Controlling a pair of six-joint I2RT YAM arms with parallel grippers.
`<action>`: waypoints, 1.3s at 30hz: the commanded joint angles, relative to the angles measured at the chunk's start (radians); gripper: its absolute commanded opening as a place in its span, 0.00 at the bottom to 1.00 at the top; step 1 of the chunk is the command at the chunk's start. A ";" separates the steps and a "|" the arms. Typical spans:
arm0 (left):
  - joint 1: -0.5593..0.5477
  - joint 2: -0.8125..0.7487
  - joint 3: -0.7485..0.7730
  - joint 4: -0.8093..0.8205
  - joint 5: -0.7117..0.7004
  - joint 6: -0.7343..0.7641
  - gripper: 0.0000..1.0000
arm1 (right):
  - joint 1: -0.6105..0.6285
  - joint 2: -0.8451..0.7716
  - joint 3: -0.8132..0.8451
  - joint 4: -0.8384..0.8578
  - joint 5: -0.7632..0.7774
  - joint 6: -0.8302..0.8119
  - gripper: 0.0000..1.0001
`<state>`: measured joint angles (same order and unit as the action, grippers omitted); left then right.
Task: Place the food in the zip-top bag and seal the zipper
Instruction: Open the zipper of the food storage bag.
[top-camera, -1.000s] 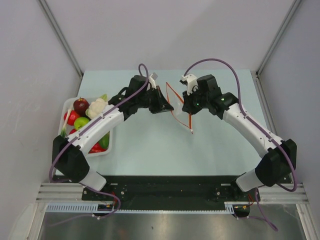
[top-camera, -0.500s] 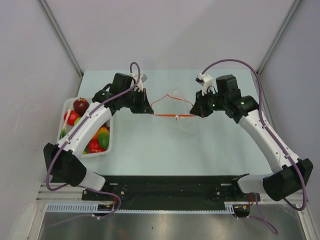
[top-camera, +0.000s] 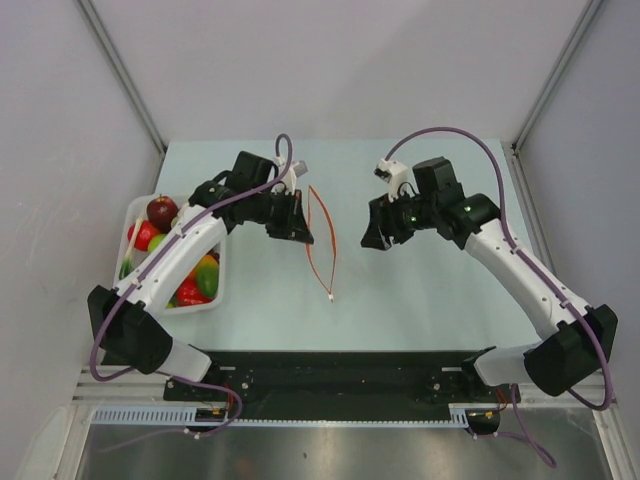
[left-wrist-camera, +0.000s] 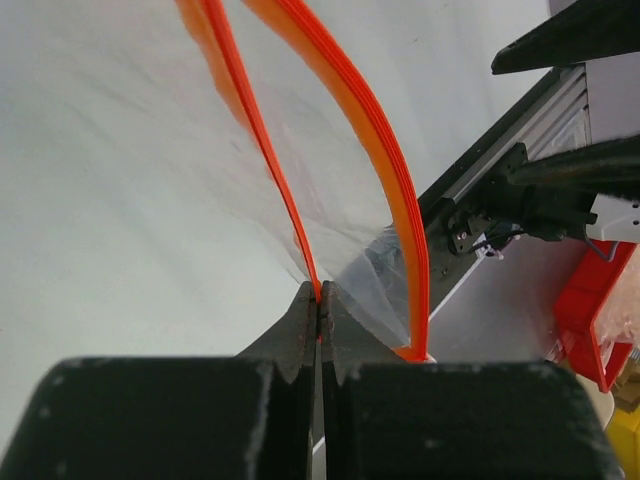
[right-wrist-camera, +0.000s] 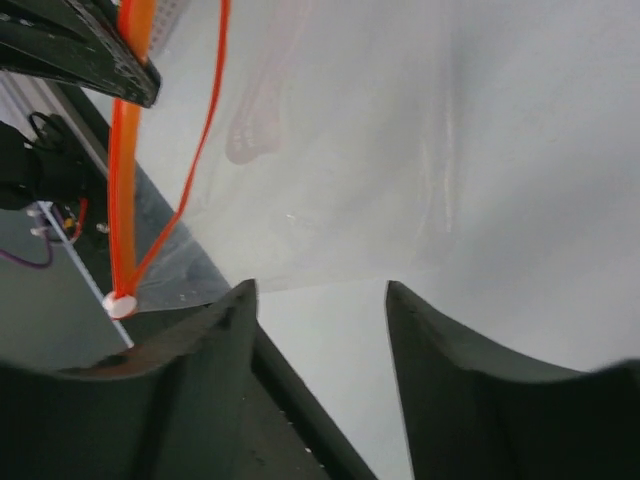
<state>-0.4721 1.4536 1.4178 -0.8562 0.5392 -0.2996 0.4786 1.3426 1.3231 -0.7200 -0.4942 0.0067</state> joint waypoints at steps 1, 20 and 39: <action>-0.002 -0.032 0.038 0.008 0.031 -0.024 0.00 | 0.020 -0.034 0.034 0.057 -0.041 0.022 0.71; 0.010 -0.096 -0.023 0.042 0.045 -0.015 0.00 | 0.213 0.154 0.077 0.193 0.014 0.122 0.16; 0.213 -0.113 0.107 -0.409 0.125 0.266 0.00 | -0.018 0.118 -0.053 0.027 -0.532 0.305 0.00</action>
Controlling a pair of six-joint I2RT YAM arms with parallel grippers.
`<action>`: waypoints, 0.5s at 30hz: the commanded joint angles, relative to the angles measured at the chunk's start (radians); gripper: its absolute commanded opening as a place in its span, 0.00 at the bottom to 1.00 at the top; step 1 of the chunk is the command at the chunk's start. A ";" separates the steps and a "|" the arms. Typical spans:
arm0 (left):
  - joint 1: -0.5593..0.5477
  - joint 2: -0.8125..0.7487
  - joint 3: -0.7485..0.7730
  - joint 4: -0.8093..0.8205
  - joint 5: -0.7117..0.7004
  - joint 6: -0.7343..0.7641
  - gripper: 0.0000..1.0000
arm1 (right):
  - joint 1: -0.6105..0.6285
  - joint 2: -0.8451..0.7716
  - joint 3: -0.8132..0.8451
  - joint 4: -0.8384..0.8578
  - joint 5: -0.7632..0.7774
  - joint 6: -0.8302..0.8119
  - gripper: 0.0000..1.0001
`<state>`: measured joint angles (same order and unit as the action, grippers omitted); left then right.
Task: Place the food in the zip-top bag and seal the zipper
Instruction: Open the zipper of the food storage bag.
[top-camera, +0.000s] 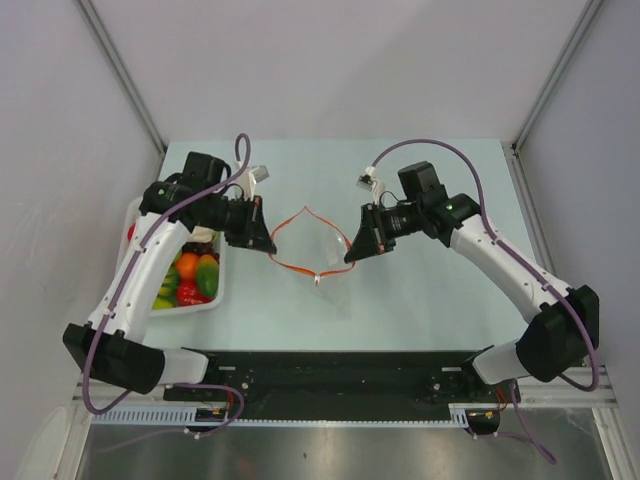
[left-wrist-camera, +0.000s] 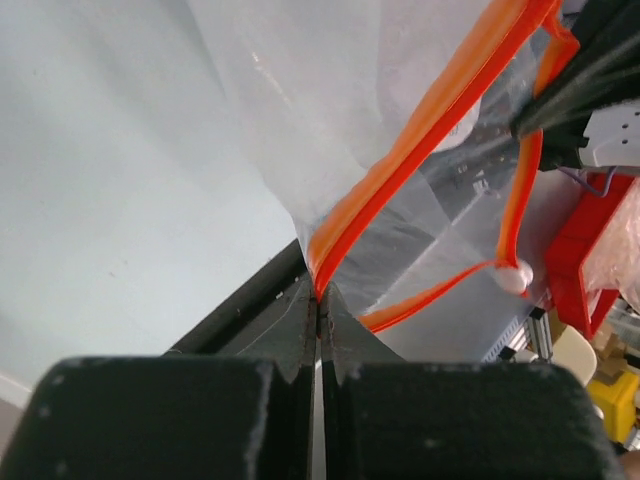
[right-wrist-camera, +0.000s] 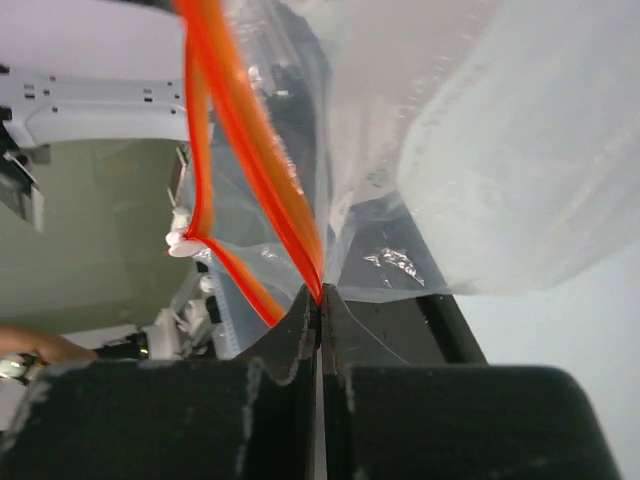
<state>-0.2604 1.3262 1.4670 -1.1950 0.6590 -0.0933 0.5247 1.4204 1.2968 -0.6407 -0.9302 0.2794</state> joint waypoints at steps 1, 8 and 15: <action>0.001 0.033 0.064 -0.068 0.005 0.060 0.00 | -0.092 0.057 -0.028 -0.092 -0.081 0.012 0.00; -0.005 0.090 0.000 0.061 0.004 -0.003 0.05 | -0.123 0.028 -0.028 -0.152 0.128 -0.154 0.00; -0.004 0.073 -0.071 0.285 -0.032 -0.028 0.28 | -0.054 0.051 0.009 -0.045 0.205 -0.115 0.00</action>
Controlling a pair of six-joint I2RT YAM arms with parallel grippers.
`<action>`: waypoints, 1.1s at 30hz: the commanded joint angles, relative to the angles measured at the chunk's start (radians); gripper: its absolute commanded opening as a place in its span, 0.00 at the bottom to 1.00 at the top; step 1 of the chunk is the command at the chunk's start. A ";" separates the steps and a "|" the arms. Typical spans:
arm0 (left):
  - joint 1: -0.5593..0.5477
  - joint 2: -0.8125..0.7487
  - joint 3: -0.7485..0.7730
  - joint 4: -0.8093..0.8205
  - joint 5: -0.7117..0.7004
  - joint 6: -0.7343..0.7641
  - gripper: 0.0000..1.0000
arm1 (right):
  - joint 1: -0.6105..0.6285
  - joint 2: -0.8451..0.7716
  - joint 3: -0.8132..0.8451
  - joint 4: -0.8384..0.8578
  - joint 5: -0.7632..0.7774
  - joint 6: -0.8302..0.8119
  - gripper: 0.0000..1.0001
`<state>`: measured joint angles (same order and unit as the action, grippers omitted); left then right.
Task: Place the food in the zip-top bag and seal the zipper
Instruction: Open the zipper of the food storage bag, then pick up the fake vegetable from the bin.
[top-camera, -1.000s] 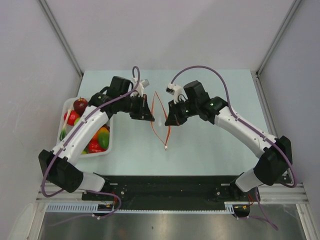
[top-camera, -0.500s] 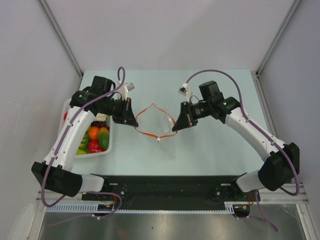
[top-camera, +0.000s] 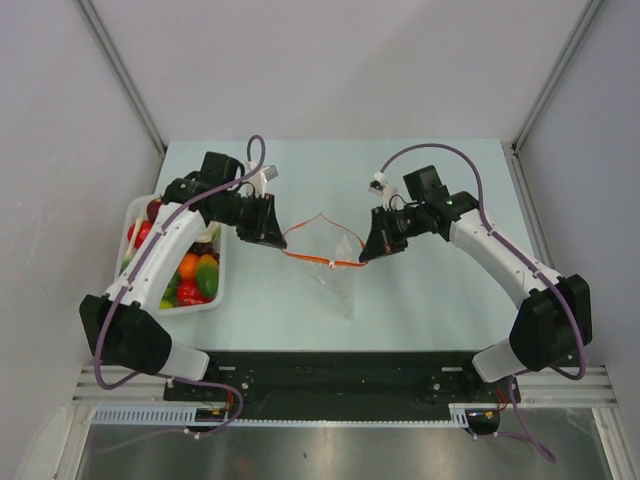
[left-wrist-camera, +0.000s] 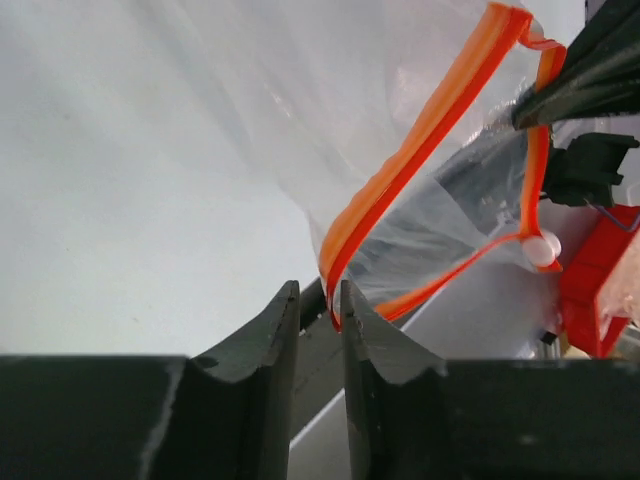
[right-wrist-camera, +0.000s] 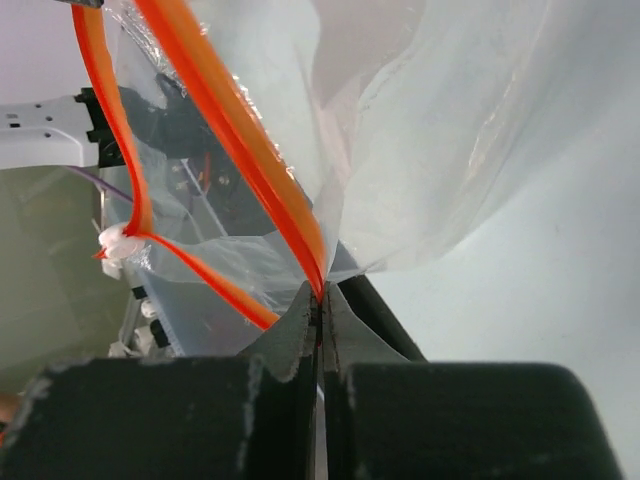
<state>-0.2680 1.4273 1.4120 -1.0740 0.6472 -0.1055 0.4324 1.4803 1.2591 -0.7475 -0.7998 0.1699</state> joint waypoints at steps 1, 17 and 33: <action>0.004 -0.039 -0.018 0.184 -0.027 -0.014 0.37 | 0.046 -0.003 0.046 0.069 0.079 -0.001 0.00; 0.421 -0.154 0.105 0.102 -0.222 0.294 1.00 | 0.060 0.018 0.033 0.146 0.146 0.068 0.00; 0.527 0.162 0.228 0.154 -0.371 0.414 1.00 | 0.062 0.014 0.034 0.154 0.154 0.074 0.00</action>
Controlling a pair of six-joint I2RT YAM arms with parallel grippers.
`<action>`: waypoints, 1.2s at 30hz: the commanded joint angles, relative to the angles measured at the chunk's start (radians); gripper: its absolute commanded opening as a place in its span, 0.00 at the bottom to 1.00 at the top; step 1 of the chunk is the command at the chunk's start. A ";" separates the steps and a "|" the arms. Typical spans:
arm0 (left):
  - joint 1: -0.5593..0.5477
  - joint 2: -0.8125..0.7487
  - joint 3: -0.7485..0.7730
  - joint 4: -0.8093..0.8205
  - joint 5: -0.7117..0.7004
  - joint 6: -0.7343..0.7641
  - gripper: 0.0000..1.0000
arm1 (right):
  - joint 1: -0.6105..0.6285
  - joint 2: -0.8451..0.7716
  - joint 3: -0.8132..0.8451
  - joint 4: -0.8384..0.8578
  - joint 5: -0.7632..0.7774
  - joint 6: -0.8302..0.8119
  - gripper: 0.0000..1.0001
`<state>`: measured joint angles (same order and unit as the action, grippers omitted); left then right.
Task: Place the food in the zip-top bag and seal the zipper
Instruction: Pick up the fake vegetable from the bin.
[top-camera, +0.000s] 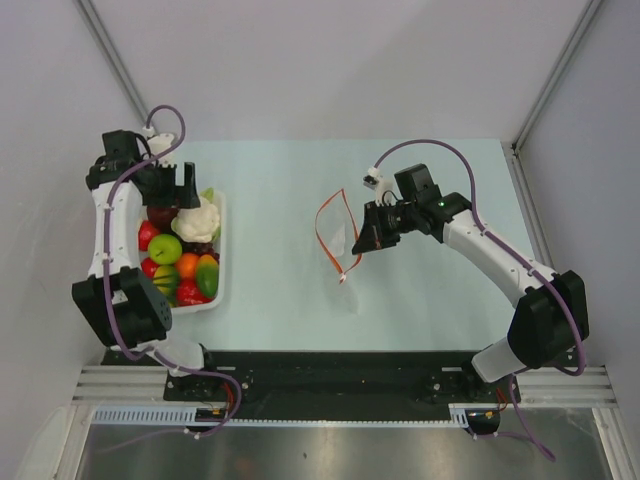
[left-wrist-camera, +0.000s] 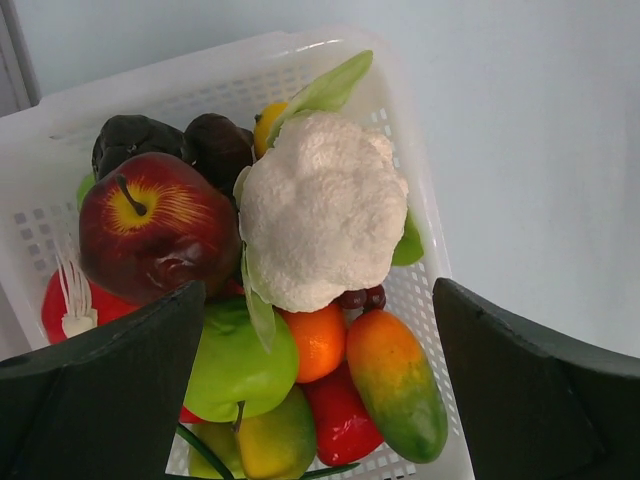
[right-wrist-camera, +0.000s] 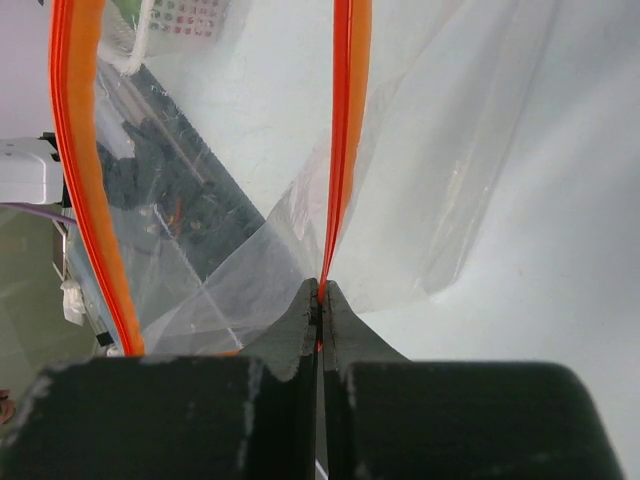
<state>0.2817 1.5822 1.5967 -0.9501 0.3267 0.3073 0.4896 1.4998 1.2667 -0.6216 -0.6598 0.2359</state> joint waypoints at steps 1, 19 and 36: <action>-0.033 0.004 0.025 0.051 -0.081 -0.013 1.00 | 0.004 -0.006 0.025 0.028 0.014 0.009 0.00; -0.193 0.055 0.000 0.094 -0.284 -0.049 1.00 | 0.004 0.013 0.030 0.022 0.023 0.005 0.00; -0.251 0.225 0.045 0.037 -0.428 -0.085 0.89 | 0.001 0.004 0.020 0.014 0.034 -0.006 0.00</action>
<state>0.0467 1.7901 1.6047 -0.8730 -0.0822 0.2478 0.4896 1.5093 1.2667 -0.6189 -0.6350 0.2356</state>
